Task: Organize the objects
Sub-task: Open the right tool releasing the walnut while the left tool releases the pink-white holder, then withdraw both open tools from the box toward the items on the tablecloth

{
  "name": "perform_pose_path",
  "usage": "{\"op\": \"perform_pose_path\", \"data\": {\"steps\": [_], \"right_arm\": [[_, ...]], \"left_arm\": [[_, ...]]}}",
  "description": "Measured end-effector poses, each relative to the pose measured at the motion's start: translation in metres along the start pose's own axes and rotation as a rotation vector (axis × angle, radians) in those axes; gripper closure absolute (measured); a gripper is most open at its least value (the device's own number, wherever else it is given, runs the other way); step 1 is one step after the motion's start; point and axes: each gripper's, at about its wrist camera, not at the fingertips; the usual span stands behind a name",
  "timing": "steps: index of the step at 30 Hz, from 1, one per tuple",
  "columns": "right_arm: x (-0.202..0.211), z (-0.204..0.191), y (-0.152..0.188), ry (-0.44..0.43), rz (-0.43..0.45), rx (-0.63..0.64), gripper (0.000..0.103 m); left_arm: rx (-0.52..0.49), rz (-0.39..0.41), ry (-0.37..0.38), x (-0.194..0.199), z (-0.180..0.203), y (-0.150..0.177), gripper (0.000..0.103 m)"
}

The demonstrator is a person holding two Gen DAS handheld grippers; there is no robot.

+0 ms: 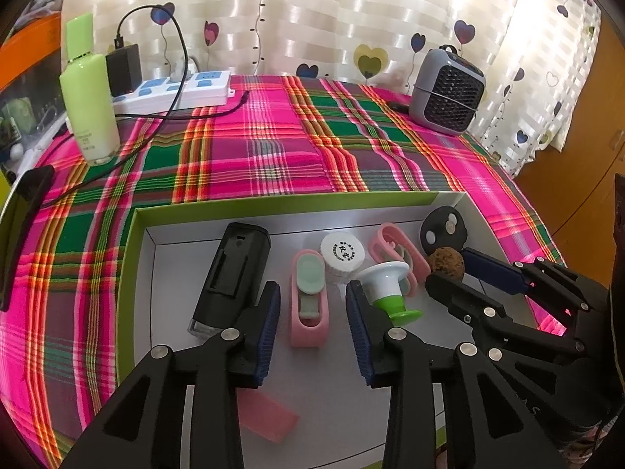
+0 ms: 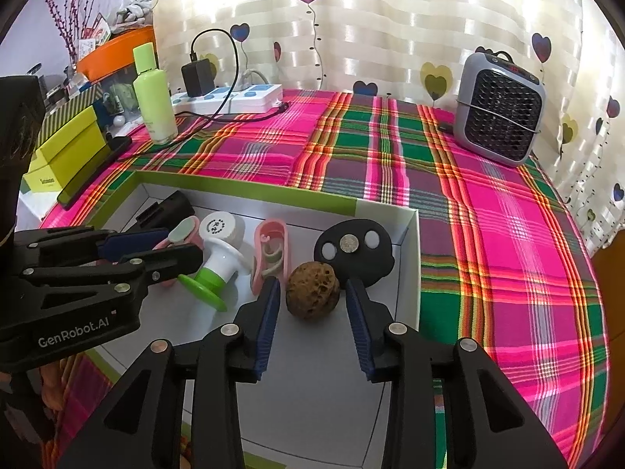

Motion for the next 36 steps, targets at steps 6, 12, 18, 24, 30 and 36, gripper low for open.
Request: {"op": "perform_pose_path", "data": {"steps": [6, 12, 18, 24, 30, 36], "right_arm": [[0.006, 0.000, 0.001, -0.001, 0.011, -0.013, 0.056], [0.014, -0.002, 0.002, -0.006, 0.026, -0.022, 0.055], [0.021, -0.004, 0.004, 0.000, 0.033, -0.025, 0.055], [0.032, -0.005, 0.005, 0.006, 0.050, -0.041, 0.055], [0.045, -0.010, 0.008, 0.004, 0.073, -0.044, 0.055], [0.058, -0.013, 0.012, 0.006, 0.083, -0.050, 0.055]], "left_arm": [[-0.007, 0.014, -0.001, 0.008, 0.002, 0.000, 0.069], [-0.010, 0.027, -0.002, 0.017, 0.005, 0.003, 0.068], [-0.008, 0.035, -0.005, 0.026, 0.007, 0.006, 0.068], [-0.009, 0.049, -0.008, 0.036, 0.009, 0.008, 0.067], [-0.017, 0.065, -0.005, 0.050, 0.014, 0.015, 0.067], [-0.019, 0.083, -0.005, 0.065, 0.019, 0.022, 0.067]]}}
Point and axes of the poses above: each gripper's, at about its wrist camera, not at the fingertips, and x roughly against the way its jaws point, z to its right, y to its underside, and after that the axes turned 7 degrees about z, right-handed
